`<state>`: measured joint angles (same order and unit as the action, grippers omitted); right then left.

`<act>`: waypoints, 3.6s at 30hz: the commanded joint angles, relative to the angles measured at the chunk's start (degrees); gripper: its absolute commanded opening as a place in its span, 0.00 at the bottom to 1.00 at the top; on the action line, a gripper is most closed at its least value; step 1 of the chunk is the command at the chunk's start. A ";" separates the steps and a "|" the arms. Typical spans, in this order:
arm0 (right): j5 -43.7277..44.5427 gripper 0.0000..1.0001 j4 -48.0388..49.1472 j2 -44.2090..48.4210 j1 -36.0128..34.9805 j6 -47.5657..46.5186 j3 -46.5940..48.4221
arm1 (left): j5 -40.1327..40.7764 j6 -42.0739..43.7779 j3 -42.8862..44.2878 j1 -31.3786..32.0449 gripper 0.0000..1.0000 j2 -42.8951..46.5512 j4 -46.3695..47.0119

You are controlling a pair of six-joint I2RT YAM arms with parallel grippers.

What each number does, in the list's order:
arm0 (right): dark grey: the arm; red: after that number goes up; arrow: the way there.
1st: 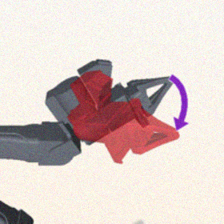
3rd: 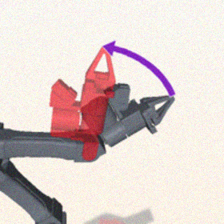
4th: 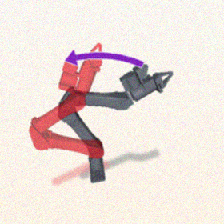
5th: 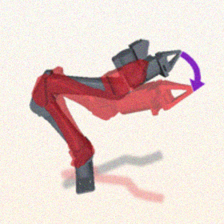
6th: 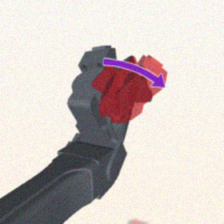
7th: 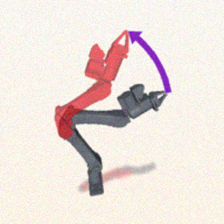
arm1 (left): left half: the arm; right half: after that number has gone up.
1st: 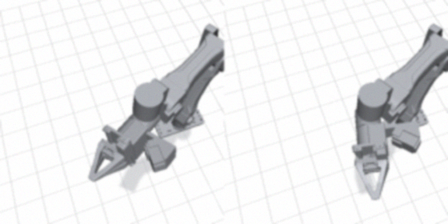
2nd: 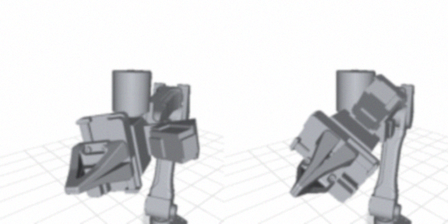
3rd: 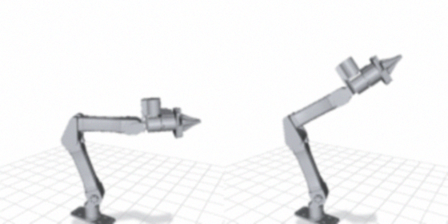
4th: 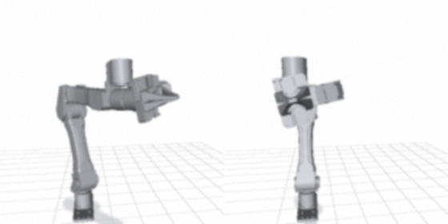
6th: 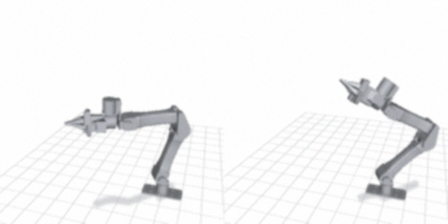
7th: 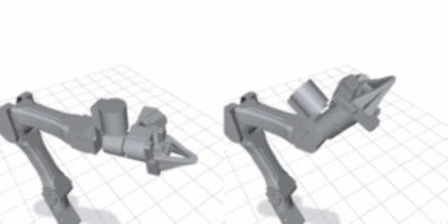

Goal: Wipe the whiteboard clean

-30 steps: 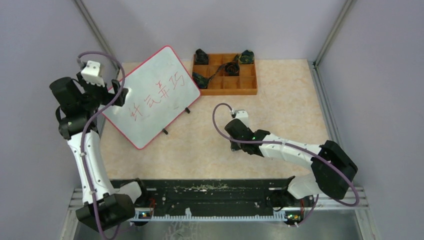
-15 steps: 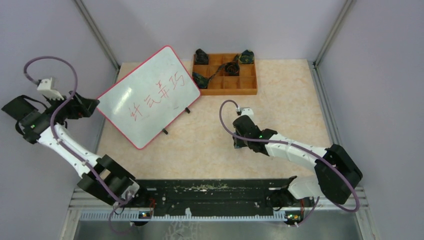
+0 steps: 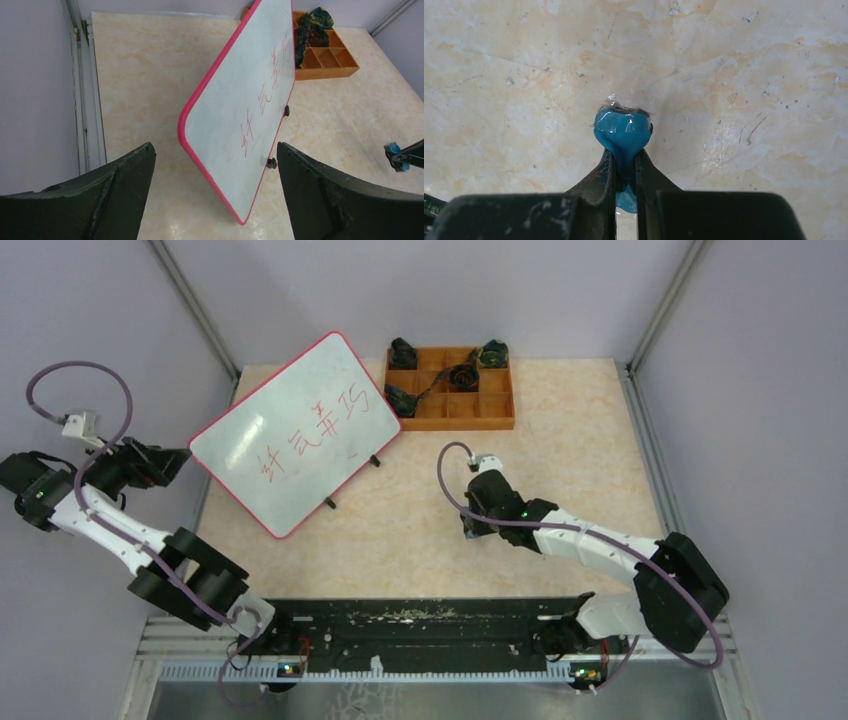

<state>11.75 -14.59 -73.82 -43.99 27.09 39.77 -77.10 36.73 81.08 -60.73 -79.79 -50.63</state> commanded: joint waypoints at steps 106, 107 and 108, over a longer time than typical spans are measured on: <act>-4.58 0.00 8.24 -3.44 1.17 -4.97 7.53 | -12.41 40.02 12.97 7.98 0.35 -31.24 -30.31; -4.59 0.00 7.98 -3.81 1.24 -5.22 8.01 | -12.44 40.19 12.88 7.96 0.30 -31.29 -30.31; -4.58 0.00 7.66 -4.10 1.43 -5.47 8.70 | -12.44 40.55 12.65 7.98 0.26 -31.16 -30.28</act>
<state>6.07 -7.55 -76.79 -43.27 23.00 44.01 -87.81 75.48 90.19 -51.46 -111.63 -94.24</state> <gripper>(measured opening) 0.081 0.317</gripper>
